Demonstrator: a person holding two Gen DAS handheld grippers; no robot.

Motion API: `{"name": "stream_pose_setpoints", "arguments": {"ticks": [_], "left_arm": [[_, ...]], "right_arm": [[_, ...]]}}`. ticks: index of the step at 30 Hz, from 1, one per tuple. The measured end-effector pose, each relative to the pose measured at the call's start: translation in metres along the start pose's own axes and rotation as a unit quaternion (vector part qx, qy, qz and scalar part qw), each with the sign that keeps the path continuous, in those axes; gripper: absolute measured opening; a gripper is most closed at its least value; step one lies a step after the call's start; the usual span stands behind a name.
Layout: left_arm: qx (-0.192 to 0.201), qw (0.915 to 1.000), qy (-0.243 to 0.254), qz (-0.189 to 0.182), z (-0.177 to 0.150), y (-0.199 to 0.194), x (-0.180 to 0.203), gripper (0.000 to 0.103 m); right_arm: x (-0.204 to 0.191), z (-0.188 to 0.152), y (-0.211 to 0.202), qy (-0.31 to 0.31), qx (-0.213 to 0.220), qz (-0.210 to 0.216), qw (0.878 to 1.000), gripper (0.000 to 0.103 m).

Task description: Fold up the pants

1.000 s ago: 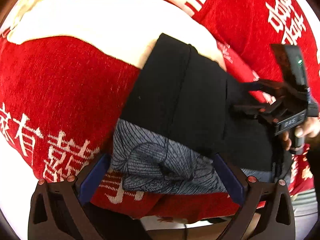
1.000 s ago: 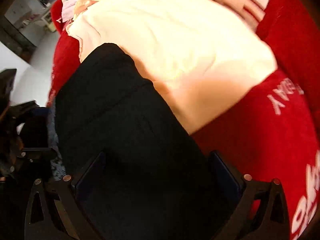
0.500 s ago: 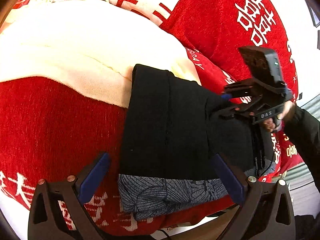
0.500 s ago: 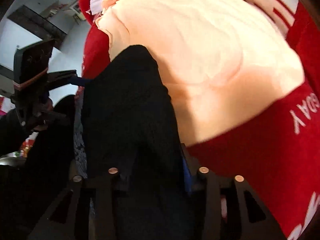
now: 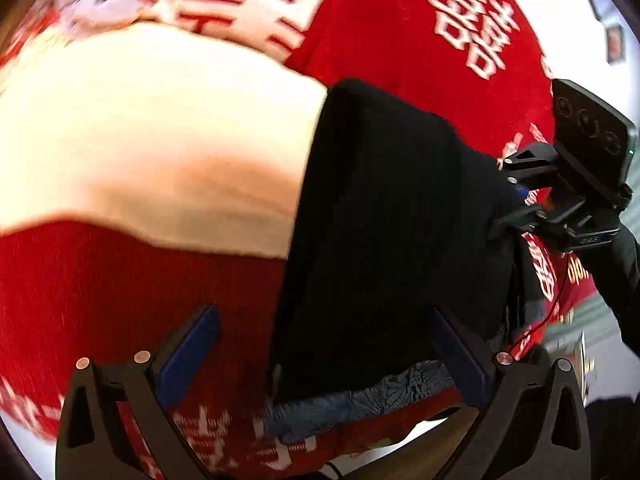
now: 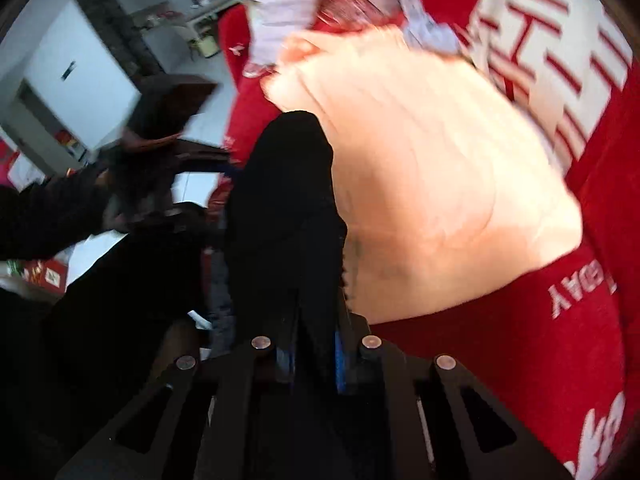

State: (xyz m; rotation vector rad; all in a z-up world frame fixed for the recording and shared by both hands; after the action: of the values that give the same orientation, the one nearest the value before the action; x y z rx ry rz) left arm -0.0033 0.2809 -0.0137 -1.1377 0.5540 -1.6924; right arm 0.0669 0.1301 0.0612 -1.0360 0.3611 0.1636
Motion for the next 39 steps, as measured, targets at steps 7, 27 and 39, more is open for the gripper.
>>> {"name": "stream_pose_setpoints", "arguments": {"ticks": [7, 27, 39], "left_arm": [[-0.063, 0.9926, 0.060, -0.085, 0.011, 0.029, 0.037, 0.103], [-0.104, 0.9933, 0.028, 0.041, 0.006, 0.004, 0.056, 0.036], [-0.095, 0.9894, 0.041, 0.102, 0.008, -0.019, 0.105, 0.025]], "right_arm": [[-0.005, 0.002, 0.009, 0.000, -0.010, -0.021, 1.000, 0.015], [0.022, -0.123, -0.011, 0.412, 0.106, -0.159, 0.891, 0.060], [-0.029, -0.161, -0.036, 0.341, 0.079, -0.404, 0.845, 0.085]]}}
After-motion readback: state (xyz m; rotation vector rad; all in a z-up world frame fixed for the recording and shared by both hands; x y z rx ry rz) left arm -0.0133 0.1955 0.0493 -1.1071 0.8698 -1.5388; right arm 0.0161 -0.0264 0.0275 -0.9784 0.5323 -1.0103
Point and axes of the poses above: each gripper's, at about its wrist camera, not at the fingertips, and y roughly the way its jaws point, x to its right, z to its top, the point moved 3 cm from there along y, roughly the way its jaws point, and after that the axes turned 6 degrees about z, right-handed, at the moved point
